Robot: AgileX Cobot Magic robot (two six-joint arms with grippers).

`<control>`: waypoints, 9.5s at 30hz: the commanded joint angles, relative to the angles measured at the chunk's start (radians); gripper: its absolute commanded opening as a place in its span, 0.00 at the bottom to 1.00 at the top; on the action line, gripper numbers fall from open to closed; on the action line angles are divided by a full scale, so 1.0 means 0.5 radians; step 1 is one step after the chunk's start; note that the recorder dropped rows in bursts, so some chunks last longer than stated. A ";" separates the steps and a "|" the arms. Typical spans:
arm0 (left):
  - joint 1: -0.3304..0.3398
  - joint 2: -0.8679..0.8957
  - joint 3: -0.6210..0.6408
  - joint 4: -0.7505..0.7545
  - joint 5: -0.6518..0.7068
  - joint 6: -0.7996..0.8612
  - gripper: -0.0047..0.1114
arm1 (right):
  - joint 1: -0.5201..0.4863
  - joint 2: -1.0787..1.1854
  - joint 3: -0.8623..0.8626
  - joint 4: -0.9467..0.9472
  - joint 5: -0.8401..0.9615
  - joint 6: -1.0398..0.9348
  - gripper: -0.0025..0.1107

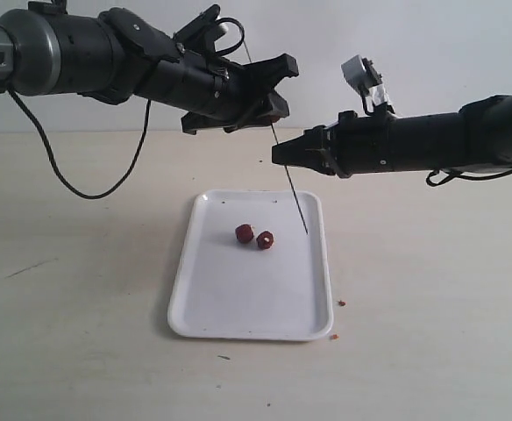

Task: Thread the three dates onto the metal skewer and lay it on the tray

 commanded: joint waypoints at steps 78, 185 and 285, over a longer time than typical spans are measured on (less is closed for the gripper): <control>-0.319 0.368 -0.001 2.136 0.508 0.510 0.41 | -0.306 -0.316 -0.003 -1.142 -0.057 0.935 0.02; 0.090 0.040 -0.001 -0.164 -0.122 0.054 0.33 | -0.213 -0.280 0.227 -0.892 0.076 0.642 0.02; -0.367 0.714 -0.919 1.968 1.364 -1.017 0.59 | -0.493 -0.466 0.227 -0.981 -0.051 0.805 0.02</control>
